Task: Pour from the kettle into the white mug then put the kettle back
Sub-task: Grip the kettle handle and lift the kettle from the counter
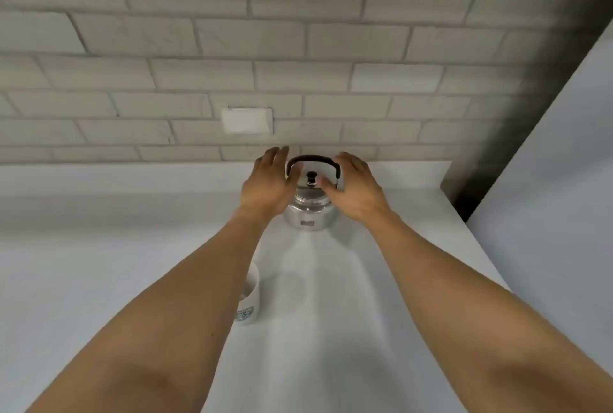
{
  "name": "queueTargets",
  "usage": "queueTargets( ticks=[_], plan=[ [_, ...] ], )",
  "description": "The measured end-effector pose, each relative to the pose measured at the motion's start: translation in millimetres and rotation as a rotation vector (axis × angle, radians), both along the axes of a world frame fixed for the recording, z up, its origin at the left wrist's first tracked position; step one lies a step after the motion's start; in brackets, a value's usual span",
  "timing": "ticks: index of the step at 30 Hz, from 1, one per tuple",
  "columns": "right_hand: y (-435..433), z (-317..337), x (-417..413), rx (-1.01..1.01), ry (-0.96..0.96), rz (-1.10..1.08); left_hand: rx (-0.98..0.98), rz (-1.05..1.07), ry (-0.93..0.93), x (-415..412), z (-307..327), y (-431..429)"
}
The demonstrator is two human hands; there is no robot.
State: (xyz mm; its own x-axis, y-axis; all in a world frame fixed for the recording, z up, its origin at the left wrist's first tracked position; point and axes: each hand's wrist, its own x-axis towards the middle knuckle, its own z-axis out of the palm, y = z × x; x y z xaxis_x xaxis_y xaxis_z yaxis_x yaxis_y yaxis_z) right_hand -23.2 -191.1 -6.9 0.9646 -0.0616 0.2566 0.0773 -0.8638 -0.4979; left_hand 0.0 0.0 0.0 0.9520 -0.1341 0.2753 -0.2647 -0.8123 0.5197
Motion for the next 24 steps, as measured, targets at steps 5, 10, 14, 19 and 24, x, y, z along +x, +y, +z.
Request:
queueTargets(
  ticks=[5,10,14,19,24],
  plan=[
    [-13,-6,57,-0.022,0.113,0.107,-0.027,-0.045,0.103,45,-12,-31],
    [-16,-14,96,0.005,0.132,0.230,0.049,-0.071,0.243,75,-30,-36],
    [-12,-25,113,0.030,0.160,0.339,0.073,-0.026,0.138,84,-37,-32],
    [-14,-26,106,0.093,0.135,0.366,0.114,-0.102,0.132,75,-28,-19],
    [-11,-6,66,0.121,0.039,0.366,0.066,-0.129,0.097,29,1,-7]
  ],
)
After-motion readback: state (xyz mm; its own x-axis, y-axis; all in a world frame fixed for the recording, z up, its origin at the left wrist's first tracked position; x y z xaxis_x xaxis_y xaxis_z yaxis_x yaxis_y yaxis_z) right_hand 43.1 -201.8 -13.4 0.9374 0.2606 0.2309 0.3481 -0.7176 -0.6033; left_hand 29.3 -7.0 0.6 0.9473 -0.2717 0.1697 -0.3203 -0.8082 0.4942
